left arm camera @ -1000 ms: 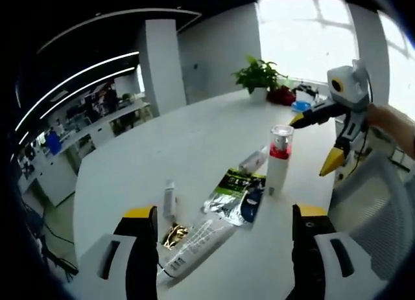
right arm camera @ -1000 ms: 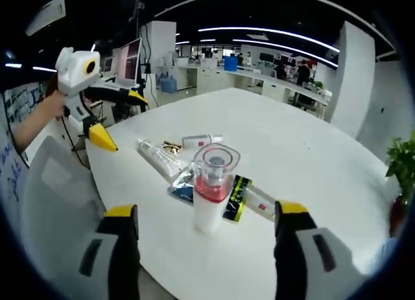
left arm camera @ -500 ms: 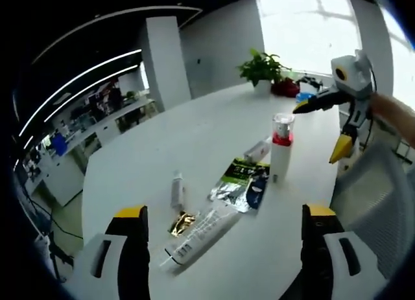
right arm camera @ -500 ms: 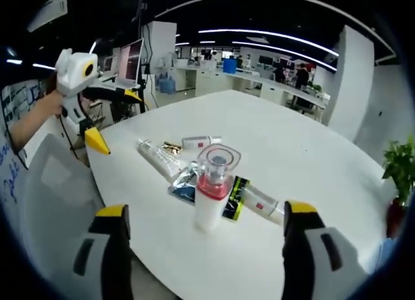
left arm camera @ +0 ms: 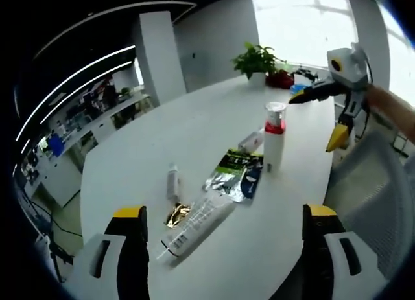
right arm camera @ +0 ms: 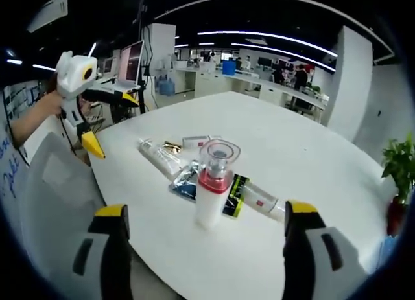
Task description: Arrange the skincare products in the storage area until every visible bottle or jar stands upright without overlapping.
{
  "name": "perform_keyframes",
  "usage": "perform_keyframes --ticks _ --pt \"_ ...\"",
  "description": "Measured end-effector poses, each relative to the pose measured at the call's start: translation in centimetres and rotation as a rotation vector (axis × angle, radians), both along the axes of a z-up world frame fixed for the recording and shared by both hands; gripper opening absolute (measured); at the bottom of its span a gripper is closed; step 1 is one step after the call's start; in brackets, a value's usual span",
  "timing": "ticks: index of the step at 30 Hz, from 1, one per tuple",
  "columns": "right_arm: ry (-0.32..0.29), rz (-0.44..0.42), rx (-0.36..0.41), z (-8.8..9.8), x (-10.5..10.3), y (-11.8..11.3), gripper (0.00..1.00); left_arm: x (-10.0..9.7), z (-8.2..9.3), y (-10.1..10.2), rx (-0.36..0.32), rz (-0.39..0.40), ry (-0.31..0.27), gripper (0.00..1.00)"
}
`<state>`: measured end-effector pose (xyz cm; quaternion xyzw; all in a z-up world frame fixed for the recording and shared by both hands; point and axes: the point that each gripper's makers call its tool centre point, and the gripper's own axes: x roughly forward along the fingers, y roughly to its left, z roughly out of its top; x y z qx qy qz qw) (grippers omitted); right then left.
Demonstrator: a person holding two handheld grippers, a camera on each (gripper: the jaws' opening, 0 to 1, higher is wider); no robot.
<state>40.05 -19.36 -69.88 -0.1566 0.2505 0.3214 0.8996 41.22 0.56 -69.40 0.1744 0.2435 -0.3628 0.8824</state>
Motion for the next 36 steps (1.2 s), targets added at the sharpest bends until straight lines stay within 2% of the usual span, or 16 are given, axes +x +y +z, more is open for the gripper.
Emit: perform_keyframes --ticks 7,9,12,16,19,28,31,36 --pt "0.009 -0.011 0.022 0.1 0.0 0.3 1.00 0.5 0.1 0.3 0.007 -0.011 -0.002 0.97" --pt "0.013 -0.008 0.007 -0.1 -0.1 0.4 1.00 0.6 0.0 0.4 0.017 -0.013 -0.003 0.97" --pt "0.020 -0.001 0.006 -0.2 -0.3 0.7 1.00 1.0 -0.7 0.8 0.053 -0.022 0.003 0.97" --pt "0.017 0.003 -0.010 -0.2 -0.3 0.7 1.00 1.6 -1.4 1.2 0.064 -0.025 0.016 0.97" --pt "0.008 0.002 -0.014 0.0 -0.2 0.5 1.00 1.6 -2.2 1.3 0.094 -0.054 0.046 0.97" --pt "0.002 0.006 -0.017 0.0 -0.2 0.6 1.00 2.8 -4.0 1.9 0.162 -0.107 0.075 0.97" --pt "0.005 0.002 -0.020 -0.1 0.0 0.4 1.00 3.2 -4.6 2.1 0.177 -0.128 0.097 0.93" --pt "0.006 -0.005 -0.018 0.0 0.2 0.3 1.00 3.9 -5.5 2.2 0.214 -0.158 0.106 0.92"
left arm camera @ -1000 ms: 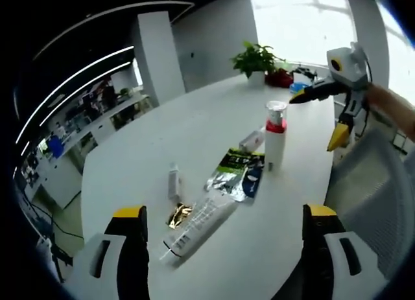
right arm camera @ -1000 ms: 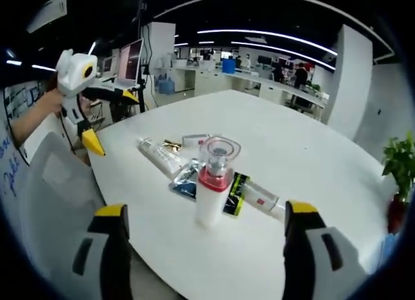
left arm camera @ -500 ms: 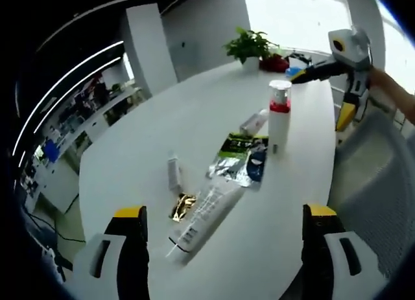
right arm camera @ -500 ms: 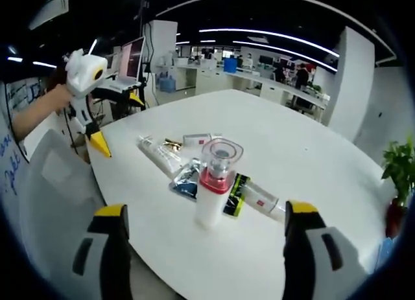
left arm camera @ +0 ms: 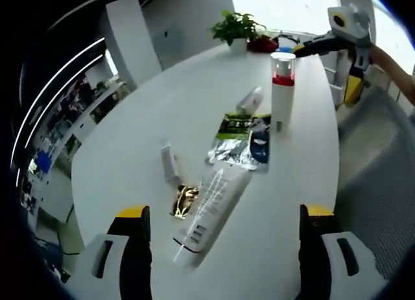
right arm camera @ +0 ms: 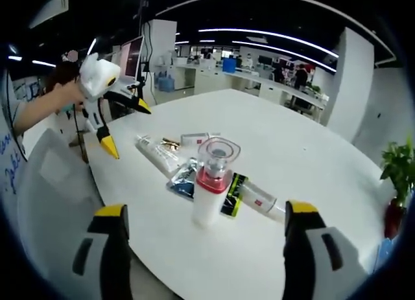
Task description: Arrange the skincare products in the storage area until every visible bottle or jar stands upright without overlapping.
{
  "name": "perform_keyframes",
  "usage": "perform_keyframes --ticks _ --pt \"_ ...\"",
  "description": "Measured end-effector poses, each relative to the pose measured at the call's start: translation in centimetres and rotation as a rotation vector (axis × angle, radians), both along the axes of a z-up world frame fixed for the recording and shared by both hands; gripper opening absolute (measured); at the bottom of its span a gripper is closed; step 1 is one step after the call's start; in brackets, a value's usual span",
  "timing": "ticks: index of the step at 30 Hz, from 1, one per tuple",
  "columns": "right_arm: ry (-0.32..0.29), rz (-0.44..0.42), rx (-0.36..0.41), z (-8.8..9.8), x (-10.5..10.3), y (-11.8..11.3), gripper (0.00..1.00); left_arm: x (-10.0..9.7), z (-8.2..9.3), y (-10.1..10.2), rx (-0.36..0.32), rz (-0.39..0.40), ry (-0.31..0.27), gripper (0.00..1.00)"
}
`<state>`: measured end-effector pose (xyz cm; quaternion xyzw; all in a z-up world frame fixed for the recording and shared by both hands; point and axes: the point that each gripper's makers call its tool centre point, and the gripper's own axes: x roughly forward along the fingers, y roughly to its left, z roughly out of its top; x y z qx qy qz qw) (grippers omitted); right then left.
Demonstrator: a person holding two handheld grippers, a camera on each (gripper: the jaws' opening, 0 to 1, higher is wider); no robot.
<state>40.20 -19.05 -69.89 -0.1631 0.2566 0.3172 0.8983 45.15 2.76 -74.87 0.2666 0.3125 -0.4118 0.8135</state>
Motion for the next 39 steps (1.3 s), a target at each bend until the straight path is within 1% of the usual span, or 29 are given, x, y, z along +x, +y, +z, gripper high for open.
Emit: perform_keyframes --ticks 3,6,10,11,14,18,22,28,33,39 --pt "-0.002 -0.002 0.000 0.1 0.1 0.0 1.00 0.7 -0.5 0.1 0.012 -0.014 -0.001 0.89" --pt "-0.002 -0.005 0.000 0.1 0.2 -0.1 1.00 1.0 -1.2 0.2 0.026 -0.027 0.029 0.86" --pt "0.001 -0.010 -0.002 0.0 0.2 -0.2 1.00 0.9 -1.8 0.0 0.029 -0.056 0.055 0.73" --pt "0.002 -0.011 -0.002 0.0 0.2 -0.2 1.00 1.0 -2.0 -0.1 0.028 -0.059 0.064 0.71" --pt "0.008 -0.015 0.000 -0.2 0.3 -0.3 1.00 1.3 -2.7 0.1 0.043 -0.064 0.075 0.72" --pt "0.011 -0.020 0.002 -0.3 0.3 -0.4 1.00 1.7 -3.4 0.3 0.060 -0.075 0.100 0.64" --pt "0.014 -0.022 0.000 -0.4 0.5 -0.4 1.00 2.1 -3.9 0.2 0.069 -0.089 0.106 0.61" --pt "0.021 -0.027 -0.004 -0.6 0.7 -0.7 1.00 2.1 -4.9 -0.1 0.088 -0.124 0.147 0.49" --pt "0.028 -0.029 -0.001 -0.7 0.9 -0.8 1.00 2.6 -5.7 -0.1 0.115 -0.139 0.156 0.44" --pt "0.039 -0.032 0.001 -1.0 0.8 -0.9 1.00 3.0 -6.3 -0.2 0.126 -0.151 0.179 0.41"
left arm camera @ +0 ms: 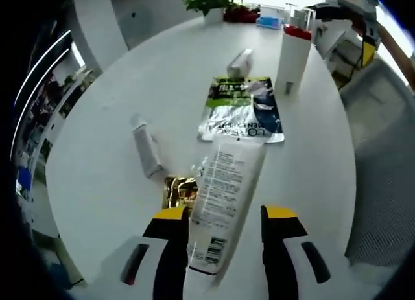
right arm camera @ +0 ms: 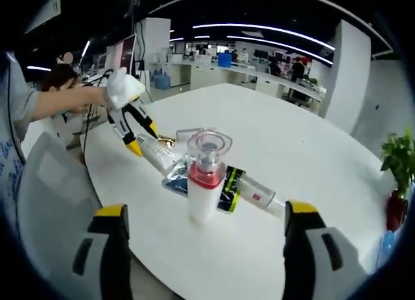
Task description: Arrange the skincare products in the storage area until every visible bottle or jar stands upright without overlapping.
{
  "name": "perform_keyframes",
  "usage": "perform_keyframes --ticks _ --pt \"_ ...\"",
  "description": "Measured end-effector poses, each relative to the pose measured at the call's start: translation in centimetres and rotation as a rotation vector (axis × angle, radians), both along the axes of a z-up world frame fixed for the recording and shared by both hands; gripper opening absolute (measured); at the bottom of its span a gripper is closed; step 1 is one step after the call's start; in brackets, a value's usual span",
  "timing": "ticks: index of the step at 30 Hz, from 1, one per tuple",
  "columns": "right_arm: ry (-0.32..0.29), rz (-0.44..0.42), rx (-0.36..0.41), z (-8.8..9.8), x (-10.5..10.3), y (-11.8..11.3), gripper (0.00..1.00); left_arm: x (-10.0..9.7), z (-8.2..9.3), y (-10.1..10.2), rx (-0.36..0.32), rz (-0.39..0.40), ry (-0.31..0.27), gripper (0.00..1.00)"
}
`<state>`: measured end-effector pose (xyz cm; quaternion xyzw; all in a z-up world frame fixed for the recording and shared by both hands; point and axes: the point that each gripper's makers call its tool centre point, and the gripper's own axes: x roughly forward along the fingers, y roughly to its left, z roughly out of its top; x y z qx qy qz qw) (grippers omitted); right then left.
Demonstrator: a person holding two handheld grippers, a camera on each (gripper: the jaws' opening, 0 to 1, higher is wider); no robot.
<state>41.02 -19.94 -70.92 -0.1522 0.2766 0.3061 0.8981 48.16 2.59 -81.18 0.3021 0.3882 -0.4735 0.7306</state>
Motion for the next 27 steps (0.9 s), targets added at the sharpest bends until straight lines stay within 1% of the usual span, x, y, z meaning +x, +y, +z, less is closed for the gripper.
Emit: perform_keyframes --ticks 13,22,27 --pt "0.014 -0.004 0.000 -0.3 0.0 -0.1 1.00 0.8 -0.9 -0.2 0.003 0.001 0.040 0.33" --pt "0.022 -0.007 0.003 -0.4 -0.1 -0.1 1.00 1.0 -1.2 -0.2 0.001 0.003 0.048 0.33" --pt "0.024 -0.006 0.011 -0.4 -0.2 0.2 1.00 1.0 -1.5 -0.2 0.005 -0.002 0.038 0.34"
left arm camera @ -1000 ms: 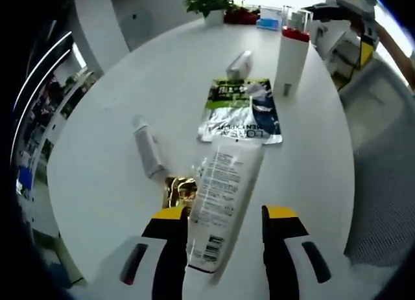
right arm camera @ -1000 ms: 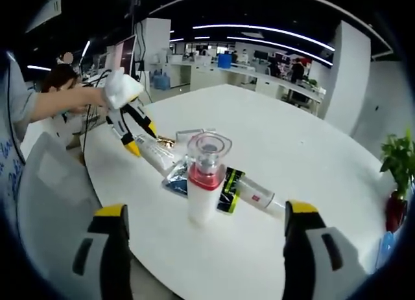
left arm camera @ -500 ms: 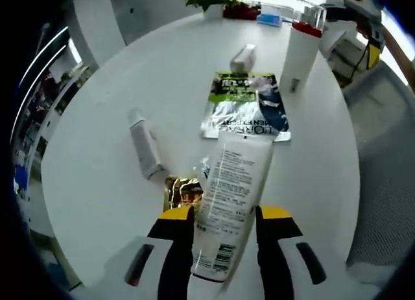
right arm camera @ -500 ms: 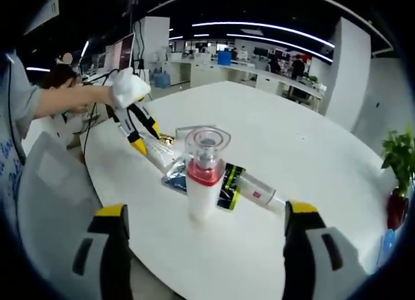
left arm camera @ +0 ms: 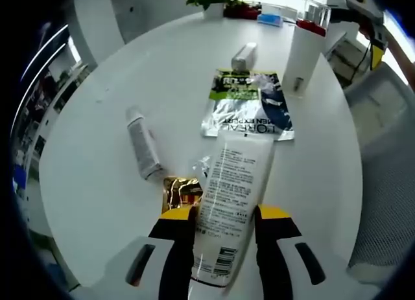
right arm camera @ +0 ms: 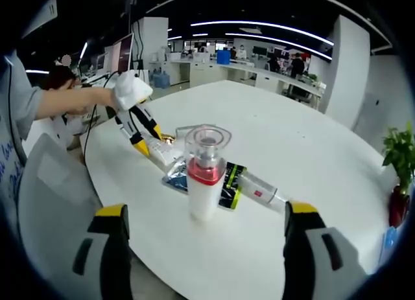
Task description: Arrange the skincare products in the storage area until every visible bottle or jar stands upright without overlapping.
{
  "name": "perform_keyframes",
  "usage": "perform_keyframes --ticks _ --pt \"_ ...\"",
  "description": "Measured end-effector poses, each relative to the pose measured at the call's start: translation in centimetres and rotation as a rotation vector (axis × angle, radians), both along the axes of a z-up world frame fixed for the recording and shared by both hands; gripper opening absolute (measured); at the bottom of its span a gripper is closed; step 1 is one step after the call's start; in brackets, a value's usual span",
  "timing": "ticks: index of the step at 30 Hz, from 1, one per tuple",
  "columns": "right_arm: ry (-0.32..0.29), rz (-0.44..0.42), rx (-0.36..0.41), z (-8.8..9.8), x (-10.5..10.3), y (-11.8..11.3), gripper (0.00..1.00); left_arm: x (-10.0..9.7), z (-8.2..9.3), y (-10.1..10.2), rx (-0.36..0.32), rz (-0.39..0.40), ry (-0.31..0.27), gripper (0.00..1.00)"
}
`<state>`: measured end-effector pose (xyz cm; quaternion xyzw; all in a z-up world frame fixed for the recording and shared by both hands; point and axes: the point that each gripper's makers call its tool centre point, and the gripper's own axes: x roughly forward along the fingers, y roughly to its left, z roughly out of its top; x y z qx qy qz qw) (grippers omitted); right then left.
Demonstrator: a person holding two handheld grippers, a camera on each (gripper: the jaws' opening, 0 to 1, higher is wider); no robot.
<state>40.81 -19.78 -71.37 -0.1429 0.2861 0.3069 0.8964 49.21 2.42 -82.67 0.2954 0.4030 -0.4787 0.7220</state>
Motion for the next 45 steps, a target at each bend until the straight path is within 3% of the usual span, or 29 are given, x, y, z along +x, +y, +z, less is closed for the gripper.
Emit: perform_keyframes --ticks 6,15,35,45 --pt "0.003 0.003 -0.005 -0.1 -0.2 -0.1 1.00 0.1 -0.1 0.0 0.006 0.002 -0.012 0.33" --pt "0.009 0.012 -0.006 -0.3 -0.6 0.3 1.00 0.7 0.3 0.1 -0.047 0.080 -0.027 0.31" --pt "0.039 0.006 0.030 -0.9 -2.1 1.0 0.99 -0.2 4.1 -0.3 -0.165 0.144 -0.156 0.29" --pt "0.051 0.016 0.049 -0.8 -2.6 1.7 0.92 -0.5 6.4 -0.7 -0.242 0.183 -0.201 0.29"
